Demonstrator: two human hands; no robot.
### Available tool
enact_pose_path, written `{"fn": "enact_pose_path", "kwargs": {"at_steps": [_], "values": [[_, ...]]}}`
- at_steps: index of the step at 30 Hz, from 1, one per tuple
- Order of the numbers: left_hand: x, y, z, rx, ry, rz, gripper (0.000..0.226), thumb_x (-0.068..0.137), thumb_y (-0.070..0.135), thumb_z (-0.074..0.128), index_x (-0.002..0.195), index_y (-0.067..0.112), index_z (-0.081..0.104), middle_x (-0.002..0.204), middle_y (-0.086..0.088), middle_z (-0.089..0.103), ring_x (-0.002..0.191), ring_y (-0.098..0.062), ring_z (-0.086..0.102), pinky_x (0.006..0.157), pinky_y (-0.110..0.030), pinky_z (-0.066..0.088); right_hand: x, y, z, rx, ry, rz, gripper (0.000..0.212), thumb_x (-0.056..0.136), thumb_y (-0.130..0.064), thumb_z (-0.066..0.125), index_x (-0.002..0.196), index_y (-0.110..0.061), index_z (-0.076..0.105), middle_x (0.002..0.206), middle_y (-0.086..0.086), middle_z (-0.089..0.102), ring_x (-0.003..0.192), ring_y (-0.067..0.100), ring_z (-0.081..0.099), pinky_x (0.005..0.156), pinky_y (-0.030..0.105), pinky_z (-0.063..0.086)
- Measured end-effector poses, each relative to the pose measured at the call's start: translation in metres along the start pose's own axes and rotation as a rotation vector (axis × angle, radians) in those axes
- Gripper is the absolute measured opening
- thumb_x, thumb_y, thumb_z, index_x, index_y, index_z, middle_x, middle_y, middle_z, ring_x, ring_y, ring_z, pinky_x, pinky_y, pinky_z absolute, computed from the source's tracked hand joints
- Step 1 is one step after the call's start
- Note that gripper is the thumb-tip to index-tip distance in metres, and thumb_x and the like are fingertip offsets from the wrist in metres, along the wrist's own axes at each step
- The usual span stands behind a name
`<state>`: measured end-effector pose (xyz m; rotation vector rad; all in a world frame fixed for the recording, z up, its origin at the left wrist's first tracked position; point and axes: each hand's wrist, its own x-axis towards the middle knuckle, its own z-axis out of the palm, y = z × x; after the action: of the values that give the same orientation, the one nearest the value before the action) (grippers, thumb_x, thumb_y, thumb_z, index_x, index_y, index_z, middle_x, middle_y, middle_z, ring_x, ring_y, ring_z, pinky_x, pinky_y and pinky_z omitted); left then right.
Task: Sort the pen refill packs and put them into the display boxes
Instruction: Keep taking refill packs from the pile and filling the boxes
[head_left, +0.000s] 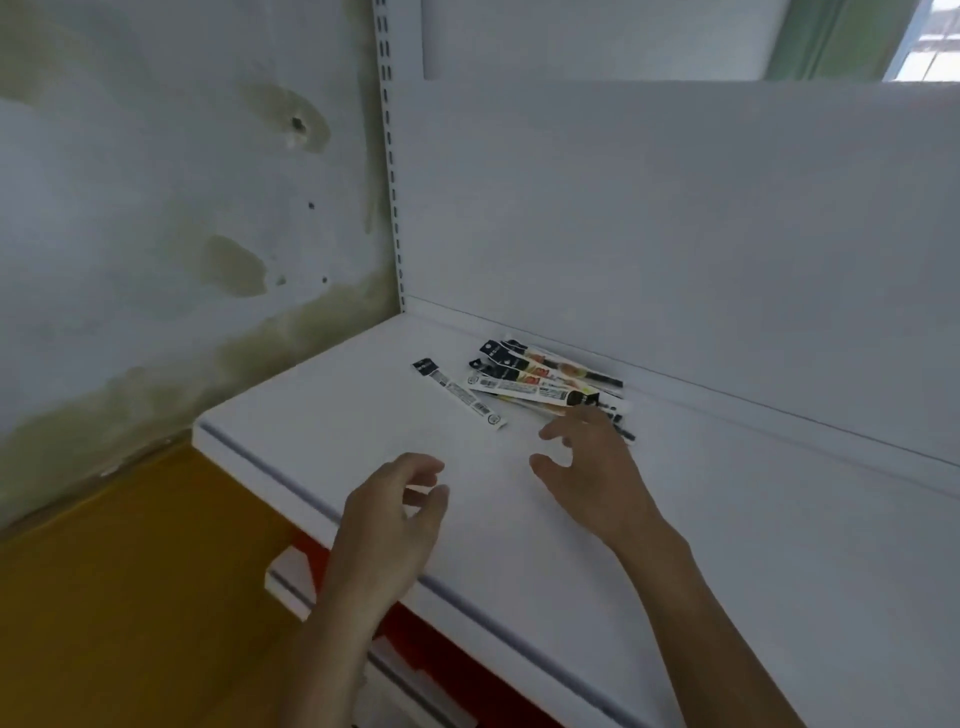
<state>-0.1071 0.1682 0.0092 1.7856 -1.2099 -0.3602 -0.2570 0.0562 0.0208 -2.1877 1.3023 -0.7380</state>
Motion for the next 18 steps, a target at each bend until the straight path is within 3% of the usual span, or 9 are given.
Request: {"fn": "enact_pose_path", "kwargs": {"at_steps": [4,7,11,15,18], "values": [[0.052,-0.003,0.017,-0.020,-0.121,-0.021,0.017,0.091,0.022,0.053,0.103,0.032,0.058,0.090,0.010,0.061,0.078,0.002,0.056,0.058,-0.006,0.038,0.021,-0.001,0.018,0.038,-0.014,0.111,0.044,0.089,-0.022,0.056,0.131,-0.020,0.045,0.123,0.002,0.052,0.099,0.013,0.053,0.084,0.025,0.044],[0.088,-0.008,0.022,0.075,-0.308,-0.005,0.029,0.092,0.028,0.051,0.120,0.032,0.052,0.092,0.007,0.059,0.083,-0.008,0.057,0.070,-0.021,0.042,0.041,-0.005,0.029,0.045,-0.007,0.192,0.059,0.089,-0.025,0.055,0.142,-0.028,0.029,0.115,0.002,0.056,0.094,0.012,0.052,0.082,0.027,0.045],[0.133,-0.018,0.025,0.244,-0.433,0.055,0.045,0.094,0.037,0.044,0.138,0.032,0.034,0.096,0.001,0.061,0.096,-0.020,0.057,0.089,-0.033,0.045,0.066,-0.008,0.039,0.015,0.020,0.374,0.068,0.089,-0.028,0.054,0.145,-0.034,0.017,0.107,0.007,0.060,0.104,0.024,0.054,0.089,0.038,0.047],[0.160,-0.028,0.029,0.252,-0.444,0.090,0.048,0.095,0.045,0.036,0.141,0.039,0.024,0.101,-0.005,0.064,0.096,-0.024,0.058,0.088,-0.041,0.047,0.076,-0.009,0.044,-0.052,0.053,0.510,0.058,0.088,-0.032,0.053,0.141,-0.029,0.029,0.114,0.006,0.058,0.110,0.024,0.052,0.093,0.037,0.044],[0.171,-0.033,0.029,0.292,-0.471,0.120,0.043,0.096,0.045,0.034,0.138,0.036,0.033,0.109,-0.006,0.063,0.101,-0.025,0.057,0.089,-0.041,0.047,0.075,-0.010,0.047,-0.050,0.138,0.527,0.043,0.089,-0.037,0.053,0.129,-0.024,0.042,0.113,0.005,0.059,0.103,0.023,0.055,0.088,0.036,0.047]]}}
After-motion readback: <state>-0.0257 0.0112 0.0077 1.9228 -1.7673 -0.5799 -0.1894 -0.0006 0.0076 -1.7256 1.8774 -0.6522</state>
